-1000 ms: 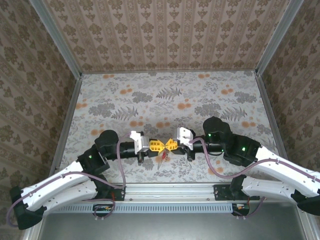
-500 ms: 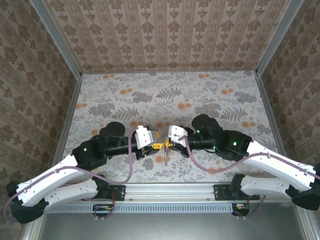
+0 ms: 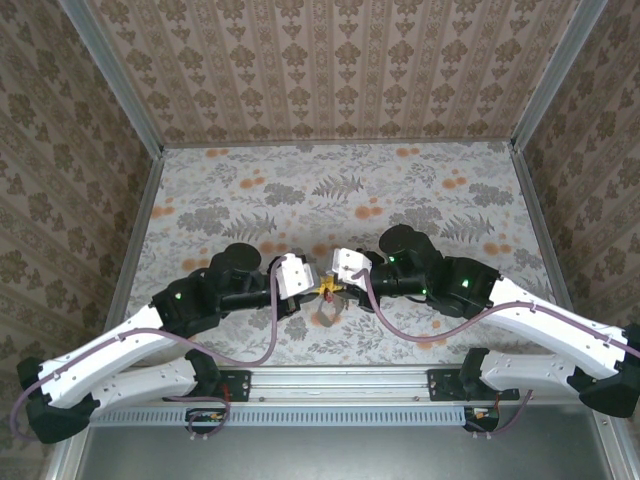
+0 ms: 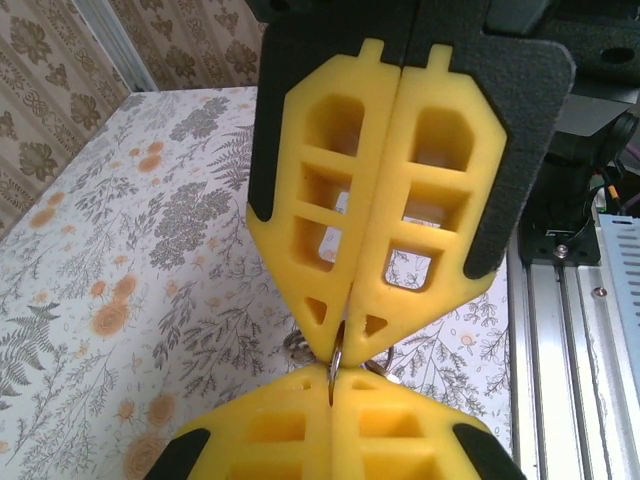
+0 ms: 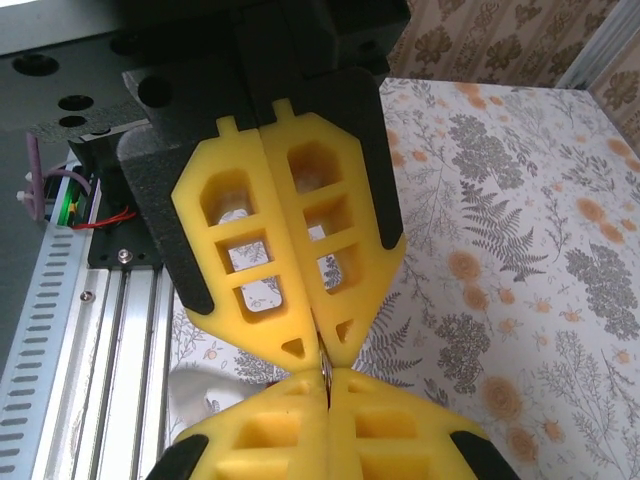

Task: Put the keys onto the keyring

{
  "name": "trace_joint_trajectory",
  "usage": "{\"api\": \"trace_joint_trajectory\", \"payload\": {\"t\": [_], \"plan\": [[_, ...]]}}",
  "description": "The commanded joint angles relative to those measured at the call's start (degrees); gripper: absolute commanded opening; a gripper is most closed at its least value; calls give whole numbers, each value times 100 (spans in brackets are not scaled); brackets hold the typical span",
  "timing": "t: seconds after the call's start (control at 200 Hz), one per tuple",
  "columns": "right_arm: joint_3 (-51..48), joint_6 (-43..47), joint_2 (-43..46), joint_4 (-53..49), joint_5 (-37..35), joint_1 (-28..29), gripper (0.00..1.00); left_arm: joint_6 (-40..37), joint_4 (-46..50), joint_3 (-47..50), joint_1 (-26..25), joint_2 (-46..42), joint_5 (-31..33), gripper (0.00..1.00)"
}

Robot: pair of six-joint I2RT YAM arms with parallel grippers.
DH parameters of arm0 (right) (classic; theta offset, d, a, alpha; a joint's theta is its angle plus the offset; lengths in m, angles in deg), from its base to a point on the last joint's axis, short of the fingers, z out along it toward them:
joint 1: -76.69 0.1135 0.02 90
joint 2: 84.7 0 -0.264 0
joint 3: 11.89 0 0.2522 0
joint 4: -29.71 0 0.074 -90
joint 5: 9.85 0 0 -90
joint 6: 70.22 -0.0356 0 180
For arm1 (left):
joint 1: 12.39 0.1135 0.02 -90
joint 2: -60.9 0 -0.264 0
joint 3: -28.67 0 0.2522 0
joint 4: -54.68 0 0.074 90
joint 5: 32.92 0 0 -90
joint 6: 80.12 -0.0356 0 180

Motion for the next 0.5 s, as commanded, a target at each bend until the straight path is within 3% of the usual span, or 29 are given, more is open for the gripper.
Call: {"api": "trace_joint_trajectory", "payload": {"t": [0.0,0.14,0.275,0.495], "plan": [[138,0,76,1,146,20,1,4,-233,63,-34,-117,-218,0],[-12,-95,110,33,217,20,18,176,-728,290,-1,-365,-589,0],[-164,-171,245,205,439,20,26,361,-1270,521,5,-567,-883,0],[-274,-207,366,296,563,18,25,655,-2069,905,120,-827,-1250,0]]}}
